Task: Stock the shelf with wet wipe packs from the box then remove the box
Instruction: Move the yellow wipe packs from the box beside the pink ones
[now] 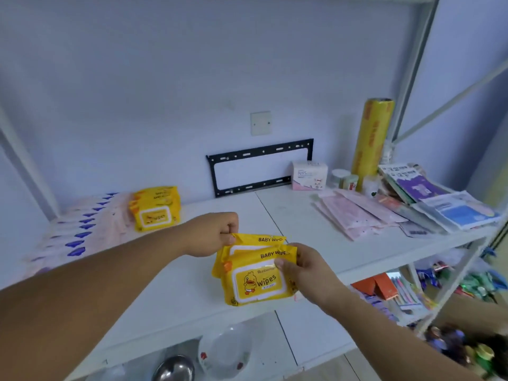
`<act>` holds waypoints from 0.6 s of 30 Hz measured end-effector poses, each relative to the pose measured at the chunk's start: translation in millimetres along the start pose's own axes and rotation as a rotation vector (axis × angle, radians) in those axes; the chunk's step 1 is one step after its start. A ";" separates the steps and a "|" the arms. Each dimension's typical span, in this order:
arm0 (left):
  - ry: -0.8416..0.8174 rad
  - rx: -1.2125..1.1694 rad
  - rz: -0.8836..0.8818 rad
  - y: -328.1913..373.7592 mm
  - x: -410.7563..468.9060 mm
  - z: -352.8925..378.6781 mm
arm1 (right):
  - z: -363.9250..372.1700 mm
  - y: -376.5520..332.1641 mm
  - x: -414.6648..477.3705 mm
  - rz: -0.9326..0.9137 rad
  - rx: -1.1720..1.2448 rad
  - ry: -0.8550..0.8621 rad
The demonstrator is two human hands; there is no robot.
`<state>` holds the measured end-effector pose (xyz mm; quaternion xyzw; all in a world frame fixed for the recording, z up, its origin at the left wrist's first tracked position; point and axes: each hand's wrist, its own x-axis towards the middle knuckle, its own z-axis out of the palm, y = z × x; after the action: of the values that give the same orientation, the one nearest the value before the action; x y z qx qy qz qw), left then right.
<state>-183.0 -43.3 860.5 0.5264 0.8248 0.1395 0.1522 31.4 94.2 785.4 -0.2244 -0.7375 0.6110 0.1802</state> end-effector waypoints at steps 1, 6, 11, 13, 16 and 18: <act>0.001 0.004 -0.010 -16.6 -0.9 -2.3 | 14.4 0.6 9.6 0.006 0.004 -0.013; -0.024 0.000 -0.083 -106.7 -4.4 -15.5 | 86.9 5.3 58.5 0.000 -0.022 -0.048; -0.034 0.018 -0.110 -183.7 0.5 -33.4 | 156.0 15.3 105.5 0.010 0.032 -0.061; -0.031 0.031 -0.113 -210.7 2.6 -37.9 | 180.0 19.9 121.5 0.005 0.049 -0.048; -0.035 0.038 -0.139 -247.3 5.3 -42.0 | 213.0 26.2 141.2 0.016 0.065 -0.006; -0.037 0.033 -0.162 -267.4 9.6 -45.3 | 231.6 28.8 155.0 0.022 0.059 0.016</act>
<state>-425.7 -146.6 796.6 0.4629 0.8639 0.1033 0.1693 -219.8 -5.9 712.1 -0.2321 -0.7152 0.6325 0.1859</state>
